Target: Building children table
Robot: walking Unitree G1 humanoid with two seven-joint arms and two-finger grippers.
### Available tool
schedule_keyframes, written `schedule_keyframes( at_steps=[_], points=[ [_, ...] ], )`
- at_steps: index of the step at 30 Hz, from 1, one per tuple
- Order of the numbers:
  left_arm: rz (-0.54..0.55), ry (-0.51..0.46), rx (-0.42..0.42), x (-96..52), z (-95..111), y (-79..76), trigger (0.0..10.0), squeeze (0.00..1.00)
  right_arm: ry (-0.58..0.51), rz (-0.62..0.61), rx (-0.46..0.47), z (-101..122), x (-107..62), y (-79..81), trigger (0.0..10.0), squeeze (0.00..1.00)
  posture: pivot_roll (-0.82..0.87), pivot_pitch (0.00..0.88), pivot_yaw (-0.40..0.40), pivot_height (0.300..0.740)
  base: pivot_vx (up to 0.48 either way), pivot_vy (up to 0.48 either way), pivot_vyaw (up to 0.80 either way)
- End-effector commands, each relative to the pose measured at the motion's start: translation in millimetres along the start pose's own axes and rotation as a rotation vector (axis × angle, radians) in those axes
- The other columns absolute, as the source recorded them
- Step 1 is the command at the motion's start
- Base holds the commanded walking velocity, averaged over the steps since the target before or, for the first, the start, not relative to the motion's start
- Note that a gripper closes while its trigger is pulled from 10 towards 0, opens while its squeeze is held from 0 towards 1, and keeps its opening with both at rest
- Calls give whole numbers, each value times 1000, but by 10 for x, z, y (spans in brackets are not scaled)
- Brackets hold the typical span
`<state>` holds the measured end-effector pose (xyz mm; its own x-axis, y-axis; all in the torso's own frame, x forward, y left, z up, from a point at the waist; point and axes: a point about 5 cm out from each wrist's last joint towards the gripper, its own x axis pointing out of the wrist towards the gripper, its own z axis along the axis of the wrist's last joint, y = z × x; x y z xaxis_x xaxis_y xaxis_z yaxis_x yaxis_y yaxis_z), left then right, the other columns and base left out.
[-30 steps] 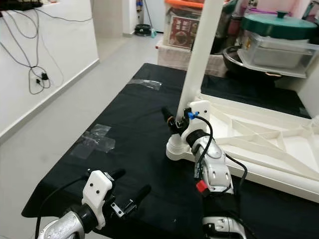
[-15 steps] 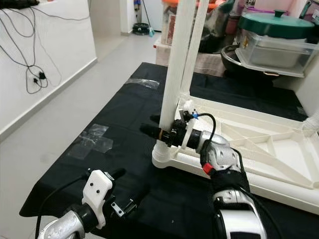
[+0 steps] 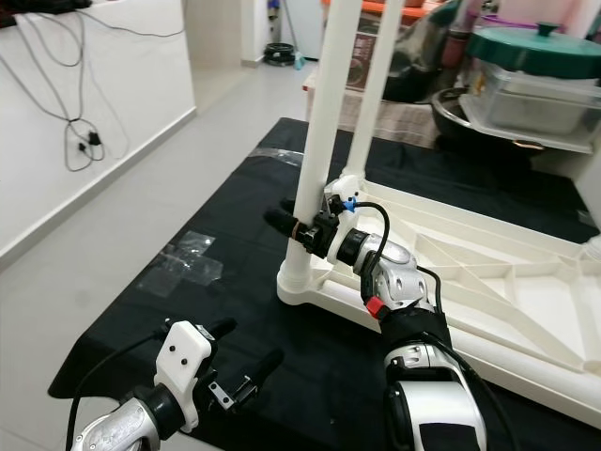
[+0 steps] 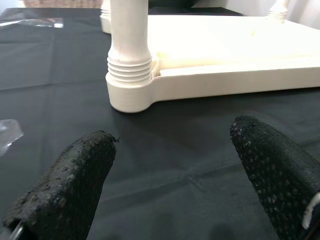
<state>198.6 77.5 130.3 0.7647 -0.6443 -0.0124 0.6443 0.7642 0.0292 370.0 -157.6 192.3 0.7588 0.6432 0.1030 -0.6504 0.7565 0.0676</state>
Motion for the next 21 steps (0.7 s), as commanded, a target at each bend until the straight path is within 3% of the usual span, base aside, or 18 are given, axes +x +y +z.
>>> schedule_keyframes(
  at_steps=[1,4,5,7,9,11,12,13,14,17,18,20,21],
  points=[
    [-5,18,-4,-3,-43,3,10000,0,-39,-334,-40,-20,-131,-100,0,0,99,39,-75,740,0,0,0],
    [-6,18,-4,-3,-45,3,10000,0,-42,-422,-64,-30,-164,-104,0,0,99,39,-75,740,0,0,0],
    [-9,19,-4,-4,-47,4,10000,0,-31,-570,-91,-53,-228,-111,0,0,96,36,-75,740,0,0,0],
    [-9,19,-4,-4,-47,4,10000,0,-31,-570,-91,-53,-228,-111,0,0,96,36,-75,740,0,0,0],
    [-14,21,-4,-6,-53,0,10000,0,-11,-902,-136,-82,-404,-47,0,0,98,34,-74,740,0,0,0],
    [-14,21,-4,-6,-53,0,10000,0,-11,-902,-136,-82,-404,-47,0,0,98,34,-74,740,0,0,0],
    [-14,21,-3,-4,-52,0,10000,0,-5,-1041,-141,-89,-472,44,0,0,102,30,-81,740,0,0,0],
    [-14,21,-3,-4,-52,0,10000,0,-5,-1041,-141,-89,-472,44,0,0,102,30,-81,740,0,0,0],
    [-13,21,-2,-5,-53,-2,10000,0,17,-1133,-106,-121,-494,132,0,0,107,30,-81,740,0,0,0],
    [-12,22,0,-6,-55,-3,10000,0,20,-1173,-106,-115,-475,199,0,0,104,28,-80,740,0,0,0],
    [-12,23,-1,-7,-59,-3,10000,0,3,-1132,-99,-97,-386,252,10000,0,104,26,-78,740,0,0,0],
    [-13,23,-2,-5,-59,-6,10000,0,-20,-1089,-117,-63,-319,279,10000,0,100,27,-77,740,0,0,0],
    [-16,23,-3,-2,-60,-7,10000,0,-59,-1007,-141,-22,-251,288,10000,1000,97,25,-79,740,0,0,0]
  ],
)
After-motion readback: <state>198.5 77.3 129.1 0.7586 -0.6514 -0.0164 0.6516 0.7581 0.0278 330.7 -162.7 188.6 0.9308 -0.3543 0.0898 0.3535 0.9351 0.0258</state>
